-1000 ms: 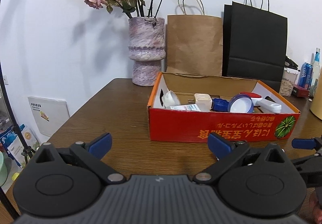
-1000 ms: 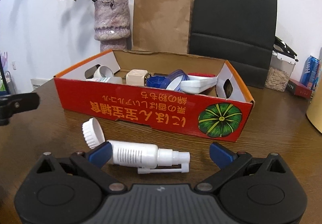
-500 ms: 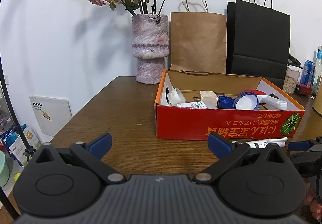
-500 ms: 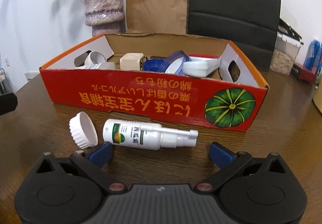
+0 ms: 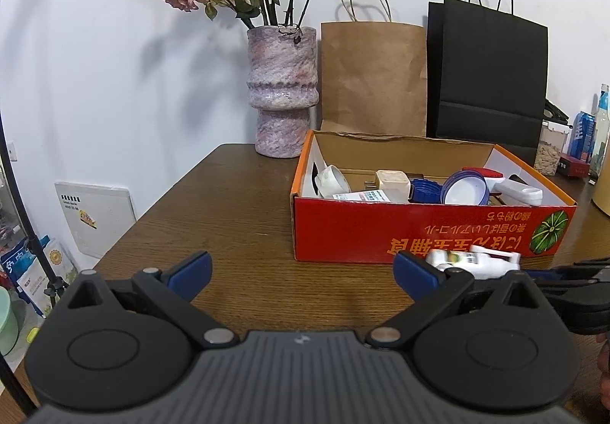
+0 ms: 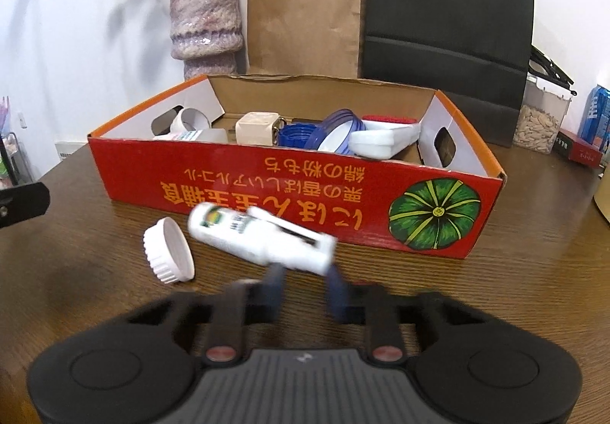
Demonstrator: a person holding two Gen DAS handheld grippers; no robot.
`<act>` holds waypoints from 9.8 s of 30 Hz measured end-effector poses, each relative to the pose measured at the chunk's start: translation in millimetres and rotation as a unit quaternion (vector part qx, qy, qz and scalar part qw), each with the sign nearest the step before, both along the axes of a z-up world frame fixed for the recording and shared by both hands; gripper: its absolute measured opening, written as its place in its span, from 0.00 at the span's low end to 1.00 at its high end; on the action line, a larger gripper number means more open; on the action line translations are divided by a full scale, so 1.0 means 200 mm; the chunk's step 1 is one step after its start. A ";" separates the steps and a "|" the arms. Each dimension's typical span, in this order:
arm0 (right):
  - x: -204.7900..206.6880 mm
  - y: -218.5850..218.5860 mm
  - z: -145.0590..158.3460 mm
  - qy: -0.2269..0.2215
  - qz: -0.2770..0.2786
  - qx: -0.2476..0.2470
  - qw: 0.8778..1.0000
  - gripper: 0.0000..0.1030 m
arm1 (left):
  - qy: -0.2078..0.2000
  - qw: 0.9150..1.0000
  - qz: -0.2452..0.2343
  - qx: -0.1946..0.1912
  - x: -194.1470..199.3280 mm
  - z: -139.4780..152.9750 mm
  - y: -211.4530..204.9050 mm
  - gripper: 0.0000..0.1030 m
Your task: Organize rigid objects
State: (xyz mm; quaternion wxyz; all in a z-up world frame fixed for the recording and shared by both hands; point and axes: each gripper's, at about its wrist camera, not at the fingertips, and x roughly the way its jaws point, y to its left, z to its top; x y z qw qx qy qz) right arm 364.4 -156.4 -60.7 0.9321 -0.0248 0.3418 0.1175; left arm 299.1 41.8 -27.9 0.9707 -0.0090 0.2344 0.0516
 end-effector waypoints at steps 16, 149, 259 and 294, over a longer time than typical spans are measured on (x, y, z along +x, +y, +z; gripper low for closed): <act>-0.06 -0.06 0.03 -0.019 -0.009 0.026 0.999 0.94 | -0.004 1.000 0.001 -0.001 -0.01 0.00 0.00 1.00; -0.06 -0.66 0.03 -0.069 -0.046 0.037 0.996 0.14 | 0.079 0.992 -0.082 0.050 0.43 -0.20 -0.64 1.00; 0.29 -0.23 0.35 -0.206 -0.049 0.028 0.977 1.00 | -0.108 0.994 -0.021 0.016 0.56 0.32 -0.29 1.00; -1.33 -0.31 0.58 -0.227 -0.043 0.043 0.972 1.00 | -0.118 0.991 -0.058 0.025 -1.08 0.42 -0.27 1.00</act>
